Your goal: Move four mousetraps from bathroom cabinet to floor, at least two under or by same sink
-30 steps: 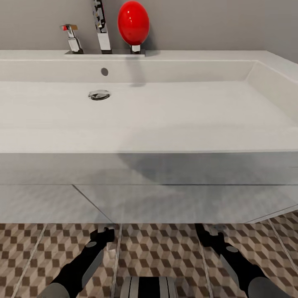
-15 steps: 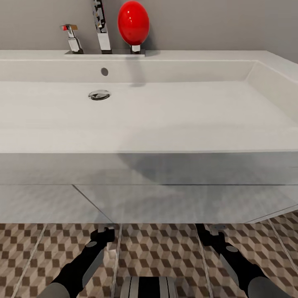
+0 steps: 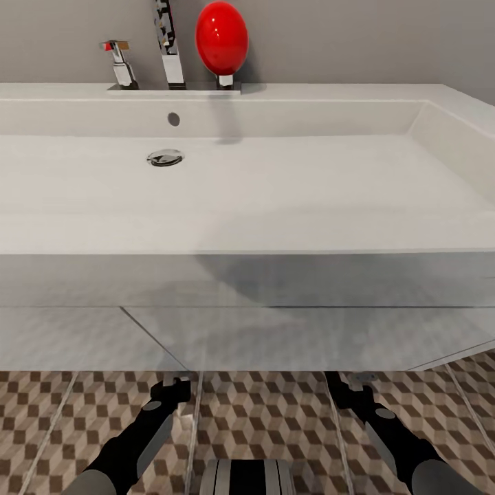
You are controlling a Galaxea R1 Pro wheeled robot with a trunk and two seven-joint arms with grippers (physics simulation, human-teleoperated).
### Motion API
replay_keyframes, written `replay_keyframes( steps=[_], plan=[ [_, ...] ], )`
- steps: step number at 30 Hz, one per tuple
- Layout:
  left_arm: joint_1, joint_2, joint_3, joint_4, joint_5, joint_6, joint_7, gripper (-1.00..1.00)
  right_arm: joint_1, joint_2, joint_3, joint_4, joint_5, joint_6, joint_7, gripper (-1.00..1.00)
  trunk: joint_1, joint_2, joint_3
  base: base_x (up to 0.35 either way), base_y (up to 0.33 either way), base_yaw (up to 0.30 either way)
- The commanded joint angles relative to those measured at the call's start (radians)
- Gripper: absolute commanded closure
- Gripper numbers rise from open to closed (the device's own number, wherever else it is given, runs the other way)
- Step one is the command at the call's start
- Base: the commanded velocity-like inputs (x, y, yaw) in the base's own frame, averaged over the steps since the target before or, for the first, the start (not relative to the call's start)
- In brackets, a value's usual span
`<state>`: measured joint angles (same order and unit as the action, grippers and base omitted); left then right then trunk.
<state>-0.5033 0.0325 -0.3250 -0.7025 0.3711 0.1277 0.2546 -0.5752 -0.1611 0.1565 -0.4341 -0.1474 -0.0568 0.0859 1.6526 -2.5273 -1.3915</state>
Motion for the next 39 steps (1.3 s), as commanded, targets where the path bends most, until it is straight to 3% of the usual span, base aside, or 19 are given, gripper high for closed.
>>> replay_keyframes(
  steps=[1, 7, 30, 39],
  plan=[
    [0.000, 0.000, 0.000, 0.000, -0.003, 0.001, 0.002, 1.00, 0.000, 0.000, 0.000, 0.000, 0.000, 0.000, 0.000, 1.00, 0.000, 0.000, 0.000, 0.000, 0.000, 0.000],
    [0.000, 0.000, 0.000, 0.000, -0.003, 0.002, 0.000, 1.00, 0.000, 0.000, 0.000, 0.000, 0.000, 0.000, 0.000, 1.00, 0.000, 0.000, 0.000, 0.000, 0.000, 0.000],
    [0.000, -0.001, 0.000, 0.000, -0.004, 0.001, 0.003, 1.00, 0.000, 0.000, 0.001, 0.000, 0.000, -0.001, 0.000, 1.00, 0.010, -0.005, -0.089, 0.000, 0.000, 0.000],
    [0.000, -0.001, 0.000, 0.000, -0.003, 0.001, 0.002, 1.00, 0.000, 0.000, 0.001, 0.000, 0.000, -0.003, 0.000, 1.00, 0.010, -0.005, -0.089, 0.000, 0.000, 0.000]
  ],
)
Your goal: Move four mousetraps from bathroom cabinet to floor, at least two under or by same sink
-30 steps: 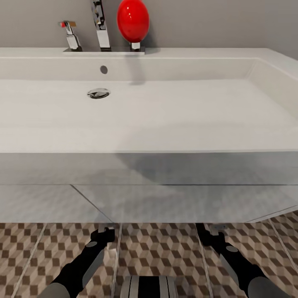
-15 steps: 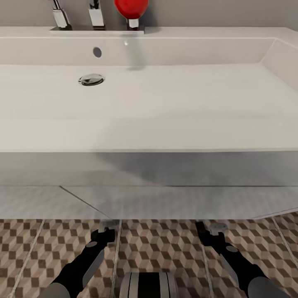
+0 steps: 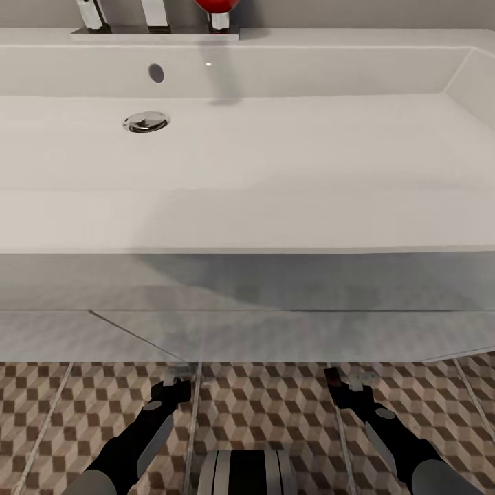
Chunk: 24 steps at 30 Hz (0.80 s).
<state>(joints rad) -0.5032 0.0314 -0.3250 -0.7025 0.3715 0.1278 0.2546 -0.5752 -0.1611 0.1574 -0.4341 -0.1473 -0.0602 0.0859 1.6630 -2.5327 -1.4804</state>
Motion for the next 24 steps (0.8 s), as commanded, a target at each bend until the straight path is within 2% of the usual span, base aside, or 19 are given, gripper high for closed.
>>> replay_keyframes(
  steps=[1, 11, 18, 24],
  plan=[
    [0.000, 0.000, 0.000, 0.000, -0.003, 0.001, 0.002, 1.00, 0.000, 0.000, 0.000, 0.000, 0.000, 0.000, 0.000, 1.00, 0.000, 0.000, 0.000, 0.000, 0.000, 0.000],
    [0.000, -0.002, 0.000, 0.001, -0.003, 0.001, 0.002, 1.00, 0.000, 0.000, 0.001, 0.000, 0.001, -0.002, 0.000, 1.00, 0.000, 0.000, 0.000, 0.000, 0.000, 0.000],
    [0.000, -0.002, -0.001, 0.001, -0.003, 0.001, 0.002, 1.00, 0.000, 0.000, 0.002, 0.000, 0.002, -0.003, 0.000, 1.00, 0.003, -0.002, -0.027, 0.000, 0.000, 0.000],
    [0.000, -0.002, -0.001, 0.001, -0.003, 0.001, 0.002, 1.00, 0.000, 0.000, 0.002, 0.000, 0.002, -0.003, 0.000, 1.00, 0.003, -0.002, -0.027, 0.000, 0.000, 0.000]
  ],
)
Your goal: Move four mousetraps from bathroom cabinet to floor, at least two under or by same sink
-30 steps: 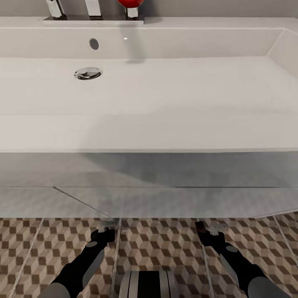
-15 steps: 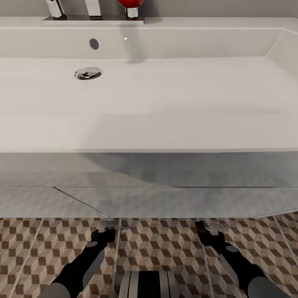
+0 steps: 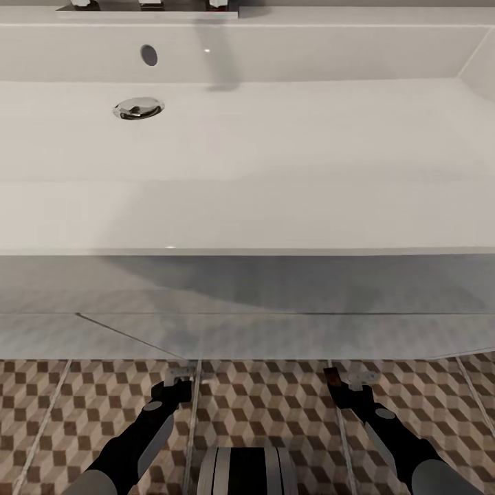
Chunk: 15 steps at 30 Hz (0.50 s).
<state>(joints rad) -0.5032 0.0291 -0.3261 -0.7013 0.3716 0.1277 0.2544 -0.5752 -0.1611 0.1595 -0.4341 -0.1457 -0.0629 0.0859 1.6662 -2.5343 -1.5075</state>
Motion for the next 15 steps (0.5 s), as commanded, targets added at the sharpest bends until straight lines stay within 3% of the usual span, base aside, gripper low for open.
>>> replay_keyframes(
  steps=[1, 15],
  plan=[
    [0.000, 0.000, 0.000, 0.000, -0.003, 0.001, 0.002, 1.00, 0.000, 0.000, 0.000, 0.000, 0.000, 0.000, 0.000, 1.00, 0.000, 0.000, 0.000, 0.000, 0.000, 0.000],
    [0.000, -0.001, 0.001, -0.002, -0.001, -0.006, 0.002, 1.00, 0.000, 0.000, -0.001, -0.001, 0.002, -0.001, 0.000, 1.00, 0.000, 0.000, 0.000, 0.000, 0.000, 0.000]
  ],
)
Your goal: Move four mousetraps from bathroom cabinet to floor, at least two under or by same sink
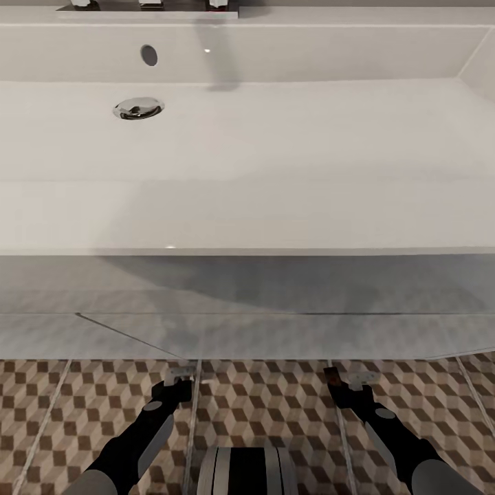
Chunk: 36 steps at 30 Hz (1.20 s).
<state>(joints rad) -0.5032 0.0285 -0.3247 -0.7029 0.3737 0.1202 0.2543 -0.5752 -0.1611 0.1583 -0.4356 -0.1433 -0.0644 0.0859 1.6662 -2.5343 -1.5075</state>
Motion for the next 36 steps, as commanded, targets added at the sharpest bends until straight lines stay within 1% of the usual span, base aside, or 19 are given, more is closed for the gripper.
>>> replay_keyframes(
  steps=[1, 6, 9, 12, 14, 18, 23, 30, 36],
  plan=[
    [0.000, 0.000, 0.000, 0.000, -0.004, 0.001, 0.002, 1.00, 0.000, 0.000, 0.000, 0.000, 0.000, 0.000, 0.000, 1.00, 0.000, 0.000, 0.000, 0.000, 0.000, 0.000],
    [0.000, 0.002, -0.002, -0.001, -0.004, 0.000, 0.002, 1.00, 0.000, 0.000, 0.000, 0.000, 0.000, -0.001, 0.000, 1.00, 0.000, 0.000, 0.000, 0.000, 0.000, 0.000],
    [0.000, 0.007, -0.002, -0.003, -0.004, -0.008, 0.000, 1.00, 0.000, 0.000, -0.001, -0.003, -0.001, -0.019, 0.000, 1.00, 0.000, 0.000, 0.000, 0.000, 0.000, 0.000],
    [0.000, 0.008, -0.001, -0.003, -0.004, -0.063, 0.001, 1.00, 0.000, 0.000, -0.002, -0.003, -0.002, -0.050, 0.000, 1.00, 0.000, 0.000, 0.000, 0.000, 0.000, 0.000],
    [0.000, 0.011, 0.002, -0.002, -0.006, -0.136, 0.003, 1.00, 0.000, 0.000, -0.001, -0.003, -0.002, -0.061, 0.000, 1.00, 0.000, 0.000, 0.000, 0.000, 0.000, 0.000],
    [0.000, 0.015, 0.002, 0.001, -0.008, -0.190, 0.002, 1.00, 0.000, 0.000, 0.000, -0.003, -0.002, -0.068, 0.000, 1.00, 0.000, 0.000, 0.000, 0.000, 0.000, 0.000],
    [0.000, 0.015, 0.001, 0.001, -0.007, -0.198, -0.007, 1.00, 0.000, 0.000, -0.001, -0.006, -0.002, -0.069, 0.000, 1.00, 0.000, 0.000, 0.000, 0.000, 0.000, 0.000],
    [0.000, 0.013, 0.000, 0.000, -0.005, -0.151, -0.009, 1.00, 0.000, 0.000, -0.002, -0.013, -0.002, -0.070, 0.000, 1.00, 0.000, 0.000, 0.000, 0.000, 0.000, 0.000],
    [0.000, 0.014, -0.001, 0.000, -0.006, -0.140, -0.009, 1.00, 0.000, 0.000, -0.004, -0.014, -0.005, -0.075, 0.000, 1.00, 0.000, 0.000, 0.000, 0.000, 0.000, 0.000]
  ],
)
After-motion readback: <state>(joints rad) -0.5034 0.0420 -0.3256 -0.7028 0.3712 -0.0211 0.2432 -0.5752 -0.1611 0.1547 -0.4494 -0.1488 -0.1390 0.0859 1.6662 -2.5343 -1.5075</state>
